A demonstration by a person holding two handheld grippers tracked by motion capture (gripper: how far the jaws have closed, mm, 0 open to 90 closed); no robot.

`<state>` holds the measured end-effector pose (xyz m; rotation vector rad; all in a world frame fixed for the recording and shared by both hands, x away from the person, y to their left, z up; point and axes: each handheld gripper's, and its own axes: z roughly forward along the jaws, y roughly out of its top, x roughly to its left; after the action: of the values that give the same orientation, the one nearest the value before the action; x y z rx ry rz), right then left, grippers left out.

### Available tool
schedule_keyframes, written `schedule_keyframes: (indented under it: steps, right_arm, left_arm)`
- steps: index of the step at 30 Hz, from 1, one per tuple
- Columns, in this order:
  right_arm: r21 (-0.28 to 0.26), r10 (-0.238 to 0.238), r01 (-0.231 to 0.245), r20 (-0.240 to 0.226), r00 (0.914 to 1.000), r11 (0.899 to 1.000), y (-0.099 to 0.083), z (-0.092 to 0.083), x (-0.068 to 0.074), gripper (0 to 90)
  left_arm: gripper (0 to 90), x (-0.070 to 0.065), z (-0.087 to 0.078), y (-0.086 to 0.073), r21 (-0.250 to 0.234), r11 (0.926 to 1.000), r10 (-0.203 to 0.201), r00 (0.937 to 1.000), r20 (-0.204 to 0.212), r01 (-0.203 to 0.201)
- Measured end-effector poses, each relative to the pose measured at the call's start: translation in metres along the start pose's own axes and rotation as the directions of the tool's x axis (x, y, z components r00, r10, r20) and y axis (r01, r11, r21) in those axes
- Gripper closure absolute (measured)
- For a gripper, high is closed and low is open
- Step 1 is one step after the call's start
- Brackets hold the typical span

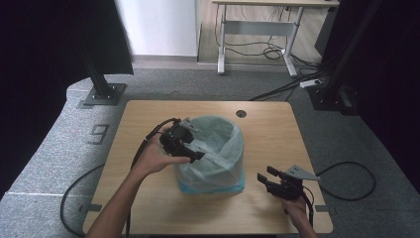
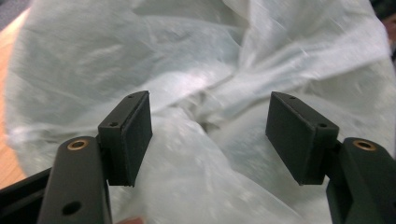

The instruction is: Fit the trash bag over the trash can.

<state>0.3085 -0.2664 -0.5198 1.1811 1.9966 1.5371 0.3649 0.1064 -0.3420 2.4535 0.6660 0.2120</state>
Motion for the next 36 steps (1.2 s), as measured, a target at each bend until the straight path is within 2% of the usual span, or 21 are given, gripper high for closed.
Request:
schedule_keyframes:
  steps: [3,5,8,12,17,19,22,25,28,30,33,36]
  right_arm:
    - [0.004,0.005,-0.005,0.003,1.0000,1.000,0.000,0.000,0.000,40.5]
    - [0.005,0.004,-0.004,0.005,1.0000,1.000,0.000,0.001,0.000,40.5]
    - [0.010,0.002,-0.002,0.008,1.0000,1.000,-0.001,0.001,0.000,40.5]
    - [0.013,0.004,-0.004,0.007,1.0000,1.000,0.000,0.001,0.000,40.4]
    - [0.015,0.008,-0.008,0.008,0.9999,1.000,0.000,0.000,-0.002,40.4]
    - [0.008,0.011,-0.011,0.009,0.9999,1.000,0.000,-0.001,-0.002,40.4]
    - [0.007,0.010,-0.010,0.009,0.9999,1.000,0.000,-0.002,-0.002,40.4]
    - [0.007,0.012,-0.012,0.008,0.9999,1.000,0.000,-0.002,-0.002,40.3]
    - [0.003,0.008,-0.008,0.004,1.0000,1.000,0.000,-0.002,-0.002,40.2]
    - [0.007,0.009,-0.009,0.005,0.9999,1.000,0.000,-0.001,-0.002,40.2]
    - [0.008,0.006,-0.006,0.004,1.0000,1.000,0.000,0.000,-0.001,40.0]
    - [0.007,0.006,-0.006,0.004,1.0000,1.000,0.000,-0.001,-0.001,39.9]
  left_arm:
    - [31.6,-0.006,0.006,-0.002,0.049,0.9987,0.016,0.9998,0.015,-0.017]
    - [31.4,-0.008,0.013,-0.002,0.094,0.9952,0.025,0.9996,0.016,-0.026]
    - [31.7,-0.009,0.021,0.001,0.126,0.9919,0.015,0.9997,0.017,-0.017]
    - [32.0,-0.009,0.029,0.006,0.158,0.9874,0.001,0.9999,0.015,-0.004]
    - [30.1,-0.009,0.028,0.006,0.157,0.9876,-0.003,0.9994,0.035,-0.002]
    - [29.7,-0.008,0.024,0.003,0.121,0.9926,-0.006,0.9995,0.032,0.003]
    - [28.9,-0.008,0.014,-0.002,0.041,0.9991,-0.004,0.9996,0.026,0.003]
    - [28.5,-0.008,-0.001,-0.010,-0.044,0.9990,-0.004,0.9994,0.034,0.005]
    - [28.4,-0.009,-0.014,-0.023,-0.138,0.9903,-0.016,0.9996,0.023,0.019]
    - [28.4,-0.009,-0.020,-0.030,-0.175,0.9841,-0.027,0.9996,0.010,0.028]
    - [28.4,-0.008,-0.025,-0.042,-0.217,0.9752,-0.045,0.9990,0.003,0.045]
    - [28.4,-0.009,-0.029,-0.053,-0.238,0.9700,-0.053,0.9985,-0.012,0.048]
